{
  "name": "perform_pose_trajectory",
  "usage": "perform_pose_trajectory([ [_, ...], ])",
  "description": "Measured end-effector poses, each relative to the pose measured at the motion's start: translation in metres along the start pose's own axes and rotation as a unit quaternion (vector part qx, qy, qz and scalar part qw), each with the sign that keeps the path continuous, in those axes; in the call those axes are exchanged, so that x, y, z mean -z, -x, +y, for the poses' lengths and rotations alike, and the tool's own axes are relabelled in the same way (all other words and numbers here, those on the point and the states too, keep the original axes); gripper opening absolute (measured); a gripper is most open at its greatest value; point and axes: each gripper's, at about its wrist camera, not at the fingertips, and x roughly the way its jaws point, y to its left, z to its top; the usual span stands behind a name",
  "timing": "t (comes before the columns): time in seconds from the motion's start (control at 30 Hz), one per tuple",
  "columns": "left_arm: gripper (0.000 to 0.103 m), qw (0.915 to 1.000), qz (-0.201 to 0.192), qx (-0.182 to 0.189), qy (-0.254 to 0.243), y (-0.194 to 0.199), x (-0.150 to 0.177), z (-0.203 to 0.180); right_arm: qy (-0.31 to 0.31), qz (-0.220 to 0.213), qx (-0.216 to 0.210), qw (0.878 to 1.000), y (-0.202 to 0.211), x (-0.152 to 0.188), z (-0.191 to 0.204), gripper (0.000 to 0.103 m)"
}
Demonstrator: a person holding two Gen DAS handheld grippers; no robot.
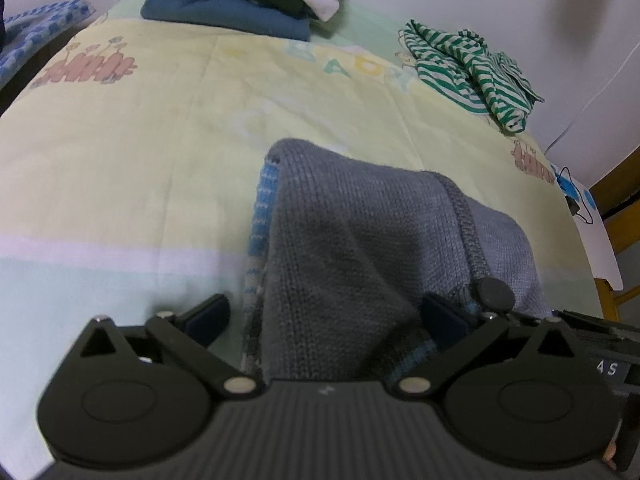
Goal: Fold clothes
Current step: 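Close the right gripper on the sweater while the left gripper closes on it too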
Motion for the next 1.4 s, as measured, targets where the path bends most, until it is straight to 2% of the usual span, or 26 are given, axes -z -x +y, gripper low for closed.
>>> perform_pose_trajectory([
  [0.3, 0.102, 0.9999, -0.001, 0.004, 0.015, 0.0020, -0.0011, 0.0034, 0.008, 0.007, 0.009, 1.000, 0.0009, -0.0022, 0.0019, 0.067],
  [0.37, 0.102, 0.9999, -0.002, 0.003, 0.013, 0.0022, -0.0009, 0.0036, 0.013, 0.007, 0.023, 1.000, 0.0013, -0.0027, 0.0044, 0.075],
  [0.43, 0.102, 0.9999, 0.001, 0.003, 0.012, 0.0019, -0.0021, 0.0041, 0.015, 0.009, 0.034, 0.999, 0.0014, -0.0040, 0.0054, 0.077],
  [0.77, 0.102, 0.9998, 0.008, -0.006, 0.015, 0.0011, -0.0027, 0.0015, -0.024, 0.003, 0.019, 1.000, 0.0046, 0.0008, -0.0023, 0.078],
  [1.03, 0.102, 0.9999, -0.001, -0.004, 0.011, 0.0026, 0.0010, 0.0022, -0.019, 0.029, 0.034, 0.999, 0.0014, -0.0072, 0.0028, 0.078],
  [1.2, 0.102, 1.0000, 0.000, 0.000, 0.007, 0.0028, 0.0005, 0.0033, -0.025, 0.027, 0.036, 0.999, 0.0021, -0.0055, 0.0025, 0.079],
  [1.4, 0.102, 1.0000, 0.000, 0.005, -0.002, 0.0023, -0.0004, 0.0042, -0.026, 0.018, 0.048, 0.998, 0.0020, -0.0030, 0.0046, 0.084],
])
